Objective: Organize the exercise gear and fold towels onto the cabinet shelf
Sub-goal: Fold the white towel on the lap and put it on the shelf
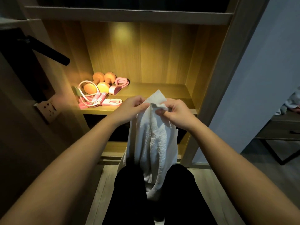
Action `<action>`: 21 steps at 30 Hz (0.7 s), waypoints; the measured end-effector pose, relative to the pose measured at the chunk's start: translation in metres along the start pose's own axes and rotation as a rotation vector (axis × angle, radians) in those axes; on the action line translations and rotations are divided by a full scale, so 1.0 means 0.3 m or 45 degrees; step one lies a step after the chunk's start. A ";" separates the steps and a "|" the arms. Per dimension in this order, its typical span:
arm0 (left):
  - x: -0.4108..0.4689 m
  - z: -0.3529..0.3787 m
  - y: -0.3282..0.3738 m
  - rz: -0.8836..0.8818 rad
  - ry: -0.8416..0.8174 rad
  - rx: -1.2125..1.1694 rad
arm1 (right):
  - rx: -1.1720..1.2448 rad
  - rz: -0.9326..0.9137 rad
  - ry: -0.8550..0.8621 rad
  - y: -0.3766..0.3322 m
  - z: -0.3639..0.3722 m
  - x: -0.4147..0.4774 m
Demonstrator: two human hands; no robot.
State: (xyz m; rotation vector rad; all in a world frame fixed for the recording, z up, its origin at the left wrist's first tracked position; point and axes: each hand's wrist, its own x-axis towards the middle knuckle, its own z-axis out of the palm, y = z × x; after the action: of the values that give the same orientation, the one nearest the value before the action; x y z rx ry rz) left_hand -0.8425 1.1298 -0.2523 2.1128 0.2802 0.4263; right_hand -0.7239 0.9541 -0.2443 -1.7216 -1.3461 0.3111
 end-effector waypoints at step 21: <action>-0.290 -0.043 -0.502 -0.475 0.038 0.484 | -0.232 0.046 0.227 -0.080 -0.133 0.151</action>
State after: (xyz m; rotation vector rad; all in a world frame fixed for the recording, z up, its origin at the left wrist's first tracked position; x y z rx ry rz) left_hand -0.9324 1.1899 -0.3892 2.3523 0.8108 0.1921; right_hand -0.6958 0.9741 -0.1890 -1.8781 -1.2451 0.0538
